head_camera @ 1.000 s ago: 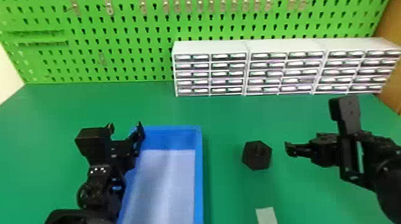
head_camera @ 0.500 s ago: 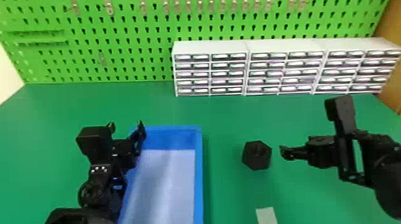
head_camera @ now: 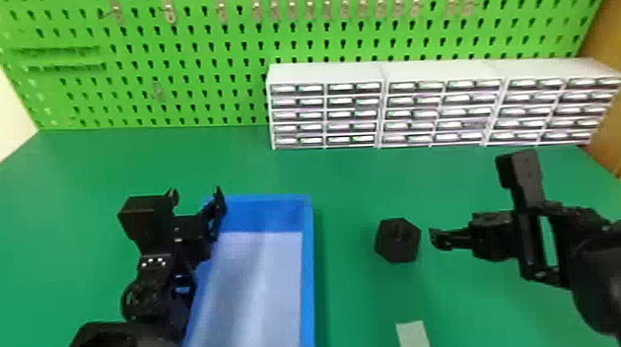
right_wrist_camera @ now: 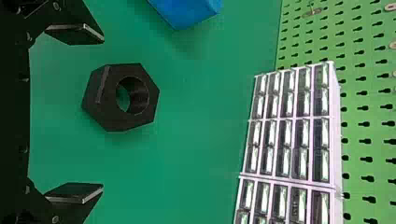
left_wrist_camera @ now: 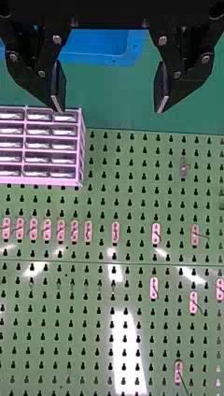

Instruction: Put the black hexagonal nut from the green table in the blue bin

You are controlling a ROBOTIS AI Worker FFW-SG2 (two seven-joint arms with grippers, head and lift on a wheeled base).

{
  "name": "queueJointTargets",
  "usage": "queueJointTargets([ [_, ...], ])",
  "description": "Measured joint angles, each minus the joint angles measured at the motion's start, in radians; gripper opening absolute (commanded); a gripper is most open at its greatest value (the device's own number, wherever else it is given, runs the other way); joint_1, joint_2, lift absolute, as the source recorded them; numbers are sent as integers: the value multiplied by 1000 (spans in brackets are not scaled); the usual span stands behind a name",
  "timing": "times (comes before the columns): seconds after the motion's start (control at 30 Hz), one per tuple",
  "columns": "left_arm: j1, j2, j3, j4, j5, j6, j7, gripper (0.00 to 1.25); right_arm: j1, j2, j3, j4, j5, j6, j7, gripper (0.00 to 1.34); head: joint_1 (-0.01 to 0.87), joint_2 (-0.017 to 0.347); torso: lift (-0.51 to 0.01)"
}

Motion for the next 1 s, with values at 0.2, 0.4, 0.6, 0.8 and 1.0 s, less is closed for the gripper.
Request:
queueJointTargets([
  [0.2, 0, 0, -1, 0, 0, 0, 0, 746, -10, 6, 11, 15, 18, -5, 1, 1160, 657, 57, -95],
  [0.4, -1, 0, -2, 0, 0, 0, 0, 746, -23, 13, 19, 34, 27, -16, 2, 1160, 657, 57, -95],
  [0.6, -1, -1, -2, 0, -1, 1, 1, 746, -38, 16, 31, 49, 30, -18, 2, 1160, 657, 57, -95],
  [0.8, -1, -1, -3, 0, -2, 1, 1, 746, -47, 17, 43, 54, 34, -18, 1, 1160, 657, 57, -95],
  [1.0, -1, -1, -2, 0, -3, 1, 1, 746, -53, 16, 57, 65, 35, -17, 4, 1160, 657, 57, -95],
])
